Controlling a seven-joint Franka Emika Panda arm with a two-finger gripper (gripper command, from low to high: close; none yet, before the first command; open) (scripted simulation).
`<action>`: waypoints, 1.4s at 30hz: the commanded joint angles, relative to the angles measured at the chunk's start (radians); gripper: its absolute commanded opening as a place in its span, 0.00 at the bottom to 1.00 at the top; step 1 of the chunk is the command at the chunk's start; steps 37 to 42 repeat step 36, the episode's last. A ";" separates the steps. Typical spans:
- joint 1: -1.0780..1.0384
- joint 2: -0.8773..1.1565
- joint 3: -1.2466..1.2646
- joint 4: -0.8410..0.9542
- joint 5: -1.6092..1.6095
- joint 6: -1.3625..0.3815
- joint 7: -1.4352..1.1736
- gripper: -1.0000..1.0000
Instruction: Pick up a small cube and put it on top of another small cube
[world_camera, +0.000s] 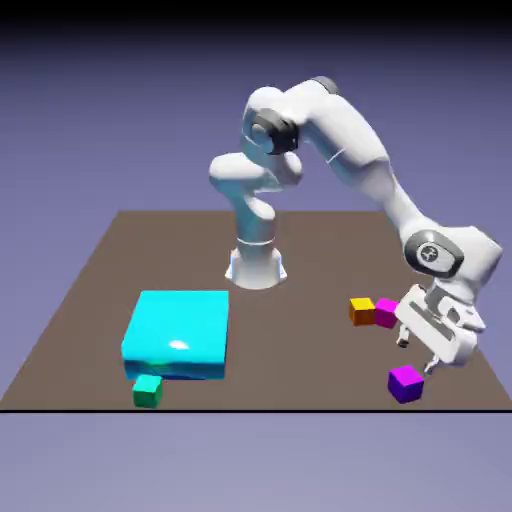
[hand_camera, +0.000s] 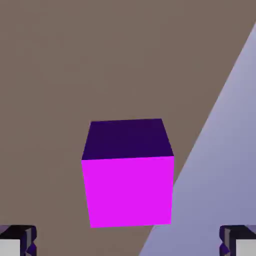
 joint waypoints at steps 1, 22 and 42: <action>0.002 0.036 -0.023 0.003 -0.030 0.029 0.016 0.50; 0.001 -0.461 0.112 -0.498 0.610 0.058 0.471 0.00; 0.034 -0.485 0.081 -0.696 0.678 0.204 0.688 1.00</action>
